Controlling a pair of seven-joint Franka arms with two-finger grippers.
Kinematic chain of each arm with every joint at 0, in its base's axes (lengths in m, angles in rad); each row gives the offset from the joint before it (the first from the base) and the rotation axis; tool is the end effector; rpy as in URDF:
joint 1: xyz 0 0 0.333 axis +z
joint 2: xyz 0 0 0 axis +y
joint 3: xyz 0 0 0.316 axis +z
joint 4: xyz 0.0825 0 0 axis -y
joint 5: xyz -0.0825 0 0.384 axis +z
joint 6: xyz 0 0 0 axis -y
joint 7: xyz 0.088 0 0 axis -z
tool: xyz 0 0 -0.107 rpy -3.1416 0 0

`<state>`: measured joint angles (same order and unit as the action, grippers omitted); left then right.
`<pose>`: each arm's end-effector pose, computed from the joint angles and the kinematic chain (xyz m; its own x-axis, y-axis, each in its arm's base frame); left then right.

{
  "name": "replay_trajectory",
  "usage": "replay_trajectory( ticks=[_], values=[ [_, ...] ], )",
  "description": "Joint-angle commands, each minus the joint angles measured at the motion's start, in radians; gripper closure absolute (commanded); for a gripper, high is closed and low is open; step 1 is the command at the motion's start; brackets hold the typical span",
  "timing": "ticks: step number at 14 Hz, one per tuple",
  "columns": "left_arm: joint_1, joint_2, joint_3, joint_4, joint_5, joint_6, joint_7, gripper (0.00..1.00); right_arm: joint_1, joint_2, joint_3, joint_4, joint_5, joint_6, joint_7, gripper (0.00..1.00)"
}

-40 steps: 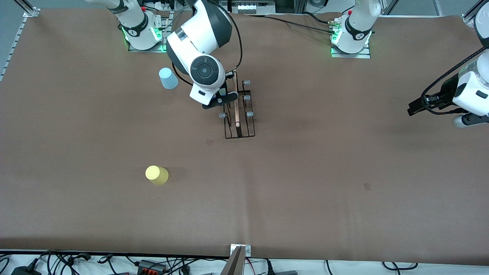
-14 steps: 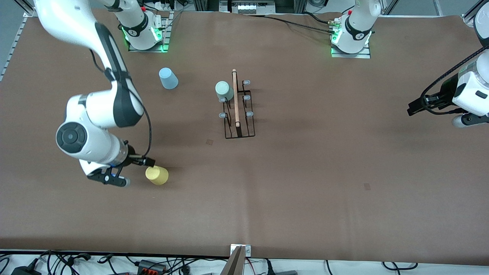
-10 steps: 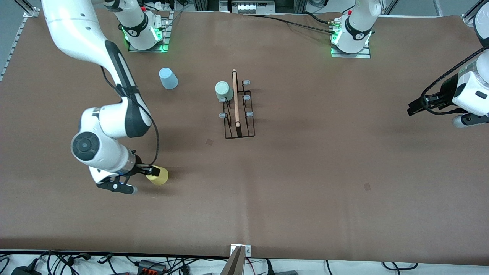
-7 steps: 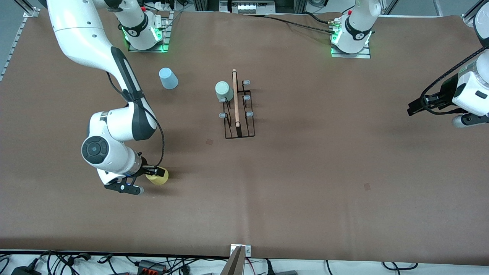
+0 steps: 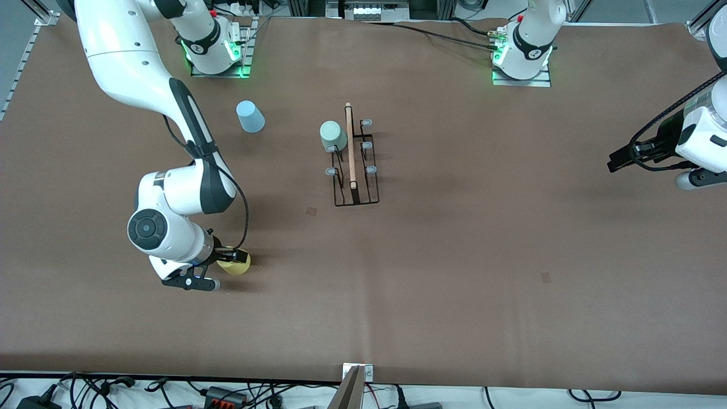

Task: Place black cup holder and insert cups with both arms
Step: 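Move the right gripper to the yellow cup and grasp it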

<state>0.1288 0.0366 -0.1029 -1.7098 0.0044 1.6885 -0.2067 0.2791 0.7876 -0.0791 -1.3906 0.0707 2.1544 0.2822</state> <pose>0.5679 0.0160 0.5481 0.9716 0.2298 -0.0563 0.2295 -0.9732 -0.0124 0.7126 0.1593 0.2382 0.9949 -0.0990 -0.0209 -0.0990 -0.9951 0.0039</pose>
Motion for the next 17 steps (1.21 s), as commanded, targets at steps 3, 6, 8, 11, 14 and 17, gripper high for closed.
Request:
replay_trajectory(
  ticks=[3,6,8,11,14,17],
  values=[
    [0.014,-0.011,0.000,-0.016,-0.009,0.011,0.026,0.00,-0.009,0.050,0.008,0.085,-0.014,-0.008,-0.034,0.00],
    [0.014,-0.011,0.000,-0.016,-0.011,0.011,0.026,0.00,-0.009,0.059,0.008,0.087,-0.014,-0.008,-0.035,0.07],
    [0.014,-0.011,0.000,-0.016,-0.011,0.011,0.026,0.00,-0.009,0.059,0.008,0.085,-0.014,-0.010,-0.050,0.28],
    [0.012,-0.012,-0.001,-0.014,-0.007,0.013,0.026,0.00,-0.005,0.045,0.008,0.087,-0.014,-0.033,-0.052,0.67],
    [0.012,-0.014,-0.004,-0.013,-0.009,0.011,0.026,0.00,0.020,-0.045,0.025,0.094,-0.012,-0.147,-0.052,0.68],
    [0.012,-0.012,-0.004,-0.008,-0.009,0.008,0.026,0.00,0.057,-0.157,0.082,0.094,-0.008,-0.284,-0.008,0.68]
  ],
)
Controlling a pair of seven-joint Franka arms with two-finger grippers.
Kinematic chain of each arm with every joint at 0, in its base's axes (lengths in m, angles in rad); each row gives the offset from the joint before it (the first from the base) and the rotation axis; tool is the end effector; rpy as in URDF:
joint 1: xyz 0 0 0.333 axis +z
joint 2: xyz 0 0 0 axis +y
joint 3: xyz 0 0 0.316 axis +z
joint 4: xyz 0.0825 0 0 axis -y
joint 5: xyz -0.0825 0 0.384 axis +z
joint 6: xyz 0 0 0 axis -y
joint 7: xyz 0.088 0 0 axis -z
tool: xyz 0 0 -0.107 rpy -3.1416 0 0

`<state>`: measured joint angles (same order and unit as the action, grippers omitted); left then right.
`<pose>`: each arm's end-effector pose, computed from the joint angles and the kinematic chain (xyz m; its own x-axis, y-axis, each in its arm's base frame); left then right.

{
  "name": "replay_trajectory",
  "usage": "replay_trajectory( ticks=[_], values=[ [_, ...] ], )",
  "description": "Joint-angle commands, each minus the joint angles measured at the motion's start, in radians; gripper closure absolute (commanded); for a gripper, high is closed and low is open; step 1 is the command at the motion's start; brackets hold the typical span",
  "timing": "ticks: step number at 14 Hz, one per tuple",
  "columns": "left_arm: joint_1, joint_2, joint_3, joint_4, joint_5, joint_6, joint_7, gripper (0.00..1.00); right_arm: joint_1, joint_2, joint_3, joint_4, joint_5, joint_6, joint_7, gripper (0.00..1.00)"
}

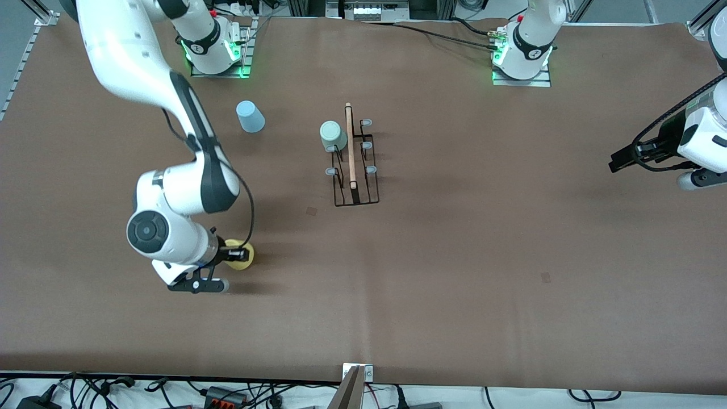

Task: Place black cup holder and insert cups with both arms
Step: 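Move the right gripper to the yellow cup and grasp it, then carry the yellow cup with the right gripper onto a rack peg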

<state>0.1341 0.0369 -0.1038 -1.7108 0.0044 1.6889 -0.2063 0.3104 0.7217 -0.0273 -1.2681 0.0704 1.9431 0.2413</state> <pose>0.5678 0.0185 0.5475 0.9706 0.2337 -0.0572 0.2334 -0.9723 -0.0125 0.7059 0.2154 0.3241 0.9982 0.0220 -0.0566 0.0201 -0.9992 -0.0337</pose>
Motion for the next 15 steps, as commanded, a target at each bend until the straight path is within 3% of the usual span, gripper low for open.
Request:
replay_trajectory(
  ticks=[1,3,6,15],
  values=[
    [0.007,-0.012,-0.004,-0.009,-0.009,0.008,0.025,0.00,0.032,-0.123,0.052,-0.033,-0.004,-0.111,0.068,0.68],
    [0.009,-0.012,-0.004,-0.007,-0.009,0.008,0.025,0.00,0.039,-0.159,0.128,-0.033,-0.001,-0.194,0.121,0.68],
    [0.007,-0.012,-0.004,-0.007,-0.009,0.006,0.025,0.00,0.047,-0.166,0.245,-0.042,-0.003,-0.196,0.243,0.68],
    [0.007,-0.012,-0.004,-0.007,-0.009,0.006,0.025,0.00,0.167,-0.120,0.250,-0.103,-0.021,-0.095,0.349,0.68]
  ],
)
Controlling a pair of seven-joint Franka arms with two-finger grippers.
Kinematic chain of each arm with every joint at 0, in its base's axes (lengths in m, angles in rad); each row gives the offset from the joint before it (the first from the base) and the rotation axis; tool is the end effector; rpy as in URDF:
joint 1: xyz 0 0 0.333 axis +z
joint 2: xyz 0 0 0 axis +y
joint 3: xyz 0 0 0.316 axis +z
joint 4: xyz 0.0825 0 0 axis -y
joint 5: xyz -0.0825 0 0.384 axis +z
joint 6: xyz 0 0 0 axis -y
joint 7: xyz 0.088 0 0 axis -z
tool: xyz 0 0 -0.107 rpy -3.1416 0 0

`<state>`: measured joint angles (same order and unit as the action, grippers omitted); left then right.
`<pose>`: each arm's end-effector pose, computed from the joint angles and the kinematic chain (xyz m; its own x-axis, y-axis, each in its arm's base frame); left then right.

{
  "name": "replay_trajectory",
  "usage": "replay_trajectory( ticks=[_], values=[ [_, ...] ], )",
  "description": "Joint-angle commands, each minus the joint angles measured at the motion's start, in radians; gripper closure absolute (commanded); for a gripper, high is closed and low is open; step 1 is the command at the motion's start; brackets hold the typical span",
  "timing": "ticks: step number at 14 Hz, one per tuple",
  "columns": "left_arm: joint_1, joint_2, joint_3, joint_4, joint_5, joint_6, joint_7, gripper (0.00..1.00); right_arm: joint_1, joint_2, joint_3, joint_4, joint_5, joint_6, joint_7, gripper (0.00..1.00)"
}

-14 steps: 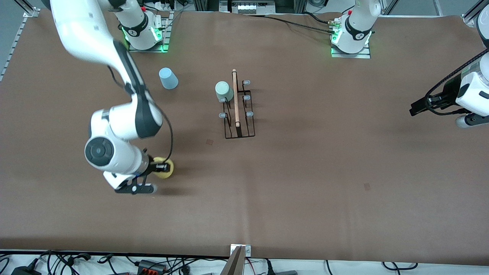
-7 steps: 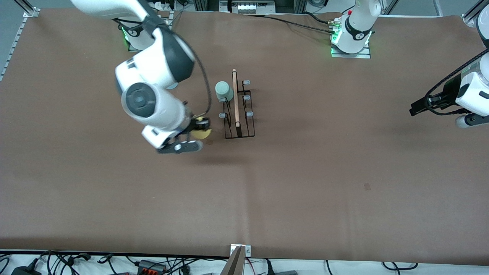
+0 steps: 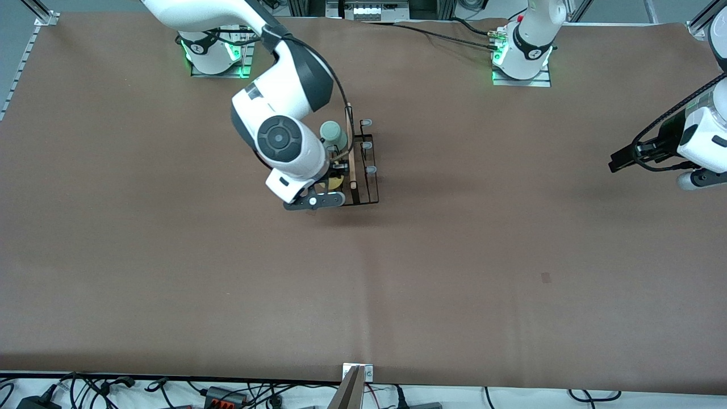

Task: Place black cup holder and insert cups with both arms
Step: 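Carry the yellow cup with the right gripper onto a rack peg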

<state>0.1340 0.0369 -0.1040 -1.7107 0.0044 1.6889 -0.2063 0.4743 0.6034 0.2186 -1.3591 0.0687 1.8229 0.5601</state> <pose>0.5679 0.0183 0.5475 0.9707 0.2334 -0.0571 0.2331 -0.9724 -0.0125 0.5586 0.4312 0.3664 0.9739 0.0891 -0.2087 0.0719 -0.9935 -0.0887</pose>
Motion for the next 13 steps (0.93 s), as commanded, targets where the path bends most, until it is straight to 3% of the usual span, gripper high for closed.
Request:
replay_trajectory(
  ticks=[1,7,8,9,13],
  values=[
    [0.007,-0.012,-0.003,-0.007,-0.009,0.006,0.025,0.00,0.001,0.001,0.002,-0.012,-0.020,0.027,0.031,0.68],
    [0.007,-0.012,-0.003,-0.007,-0.009,0.006,0.025,0.00,0.006,0.019,0.002,-0.031,-0.041,0.029,0.034,0.65],
    [0.007,-0.012,-0.003,-0.007,-0.009,0.006,0.025,0.00,0.007,0.027,0.002,-0.029,-0.043,0.033,0.034,0.43],
    [0.007,-0.012,-0.003,-0.007,-0.009,0.006,0.025,0.00,0.009,0.030,0.002,-0.029,-0.041,0.042,0.038,0.00],
    [0.007,-0.012,-0.003,-0.007,-0.009,0.006,0.025,0.00,-0.002,0.006,-0.001,-0.015,-0.067,0.030,0.100,0.00]
  ],
)
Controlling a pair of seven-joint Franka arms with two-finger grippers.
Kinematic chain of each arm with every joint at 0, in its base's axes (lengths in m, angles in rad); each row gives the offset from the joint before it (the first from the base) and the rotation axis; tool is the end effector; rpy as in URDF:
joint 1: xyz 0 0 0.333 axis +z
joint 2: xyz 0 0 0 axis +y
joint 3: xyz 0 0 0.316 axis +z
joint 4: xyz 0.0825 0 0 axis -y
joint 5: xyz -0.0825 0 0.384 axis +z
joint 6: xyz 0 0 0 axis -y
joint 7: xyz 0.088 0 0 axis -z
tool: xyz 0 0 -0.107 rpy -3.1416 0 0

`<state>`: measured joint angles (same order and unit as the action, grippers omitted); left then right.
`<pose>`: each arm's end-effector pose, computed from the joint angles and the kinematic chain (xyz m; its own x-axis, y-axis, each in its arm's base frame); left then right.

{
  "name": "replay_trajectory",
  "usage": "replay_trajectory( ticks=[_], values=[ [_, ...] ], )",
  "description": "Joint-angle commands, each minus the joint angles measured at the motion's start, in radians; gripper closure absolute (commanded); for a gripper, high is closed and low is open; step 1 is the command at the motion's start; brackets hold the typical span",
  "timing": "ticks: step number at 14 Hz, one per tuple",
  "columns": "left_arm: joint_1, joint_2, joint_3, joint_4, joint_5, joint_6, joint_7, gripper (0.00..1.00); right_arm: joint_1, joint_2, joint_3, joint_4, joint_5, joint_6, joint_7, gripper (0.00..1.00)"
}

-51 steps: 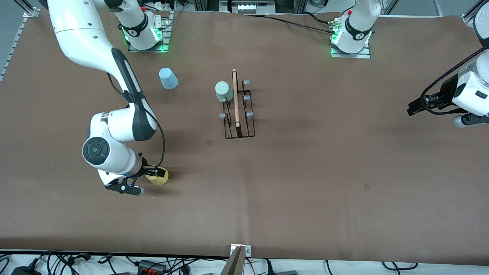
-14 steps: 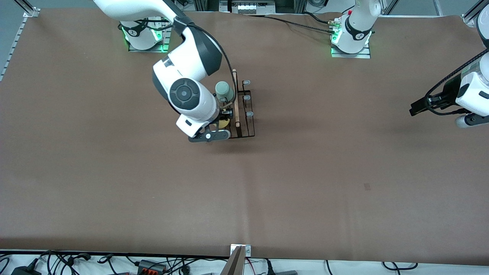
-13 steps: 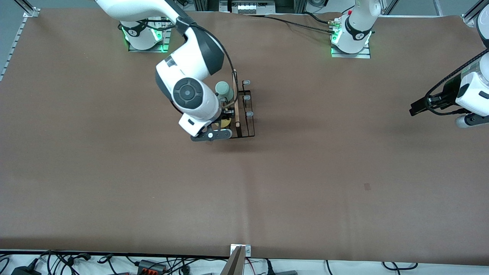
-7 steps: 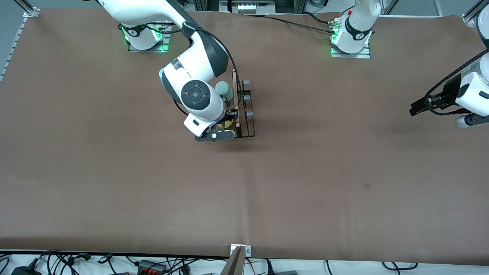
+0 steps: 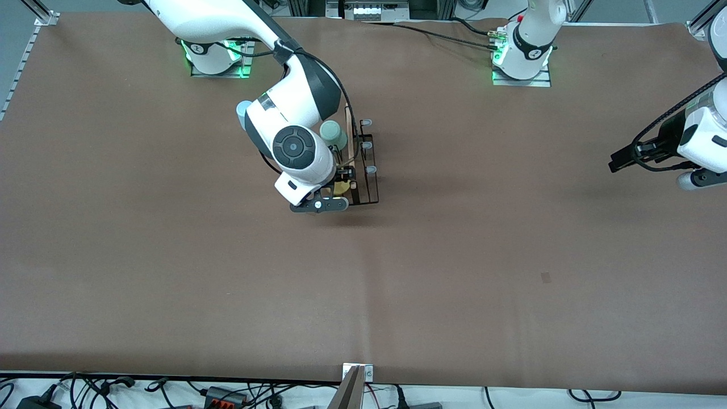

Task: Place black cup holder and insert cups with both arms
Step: 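Carry the yellow cup with the right gripper onto a rack peg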

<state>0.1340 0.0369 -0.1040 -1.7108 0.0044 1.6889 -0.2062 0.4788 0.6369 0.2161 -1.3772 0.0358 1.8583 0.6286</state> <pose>0.5679 0.0183 0.5475 0.9707 0.2333 -0.0572 0.2330 -0.9724 -0.0125 0.5598 0.4316 0.3367 0.9772 0.0258 -0.2107 0.0168 -0.9989 -0.0443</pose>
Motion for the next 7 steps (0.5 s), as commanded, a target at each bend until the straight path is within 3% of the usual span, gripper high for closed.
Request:
replay_trajectory(
  ticks=[1,7],
  values=[
    [0.007,-0.012,-0.003,-0.007,-0.009,0.006,0.025,0.00,-0.009,-0.061,0.002,0.006,-0.046,-0.011,0.030,0.00],
    [0.007,-0.012,-0.003,-0.007,-0.009,0.006,0.025,0.00,-0.049,-0.220,-0.142,0.030,-0.070,-0.059,-0.007,0.00]
  ],
)
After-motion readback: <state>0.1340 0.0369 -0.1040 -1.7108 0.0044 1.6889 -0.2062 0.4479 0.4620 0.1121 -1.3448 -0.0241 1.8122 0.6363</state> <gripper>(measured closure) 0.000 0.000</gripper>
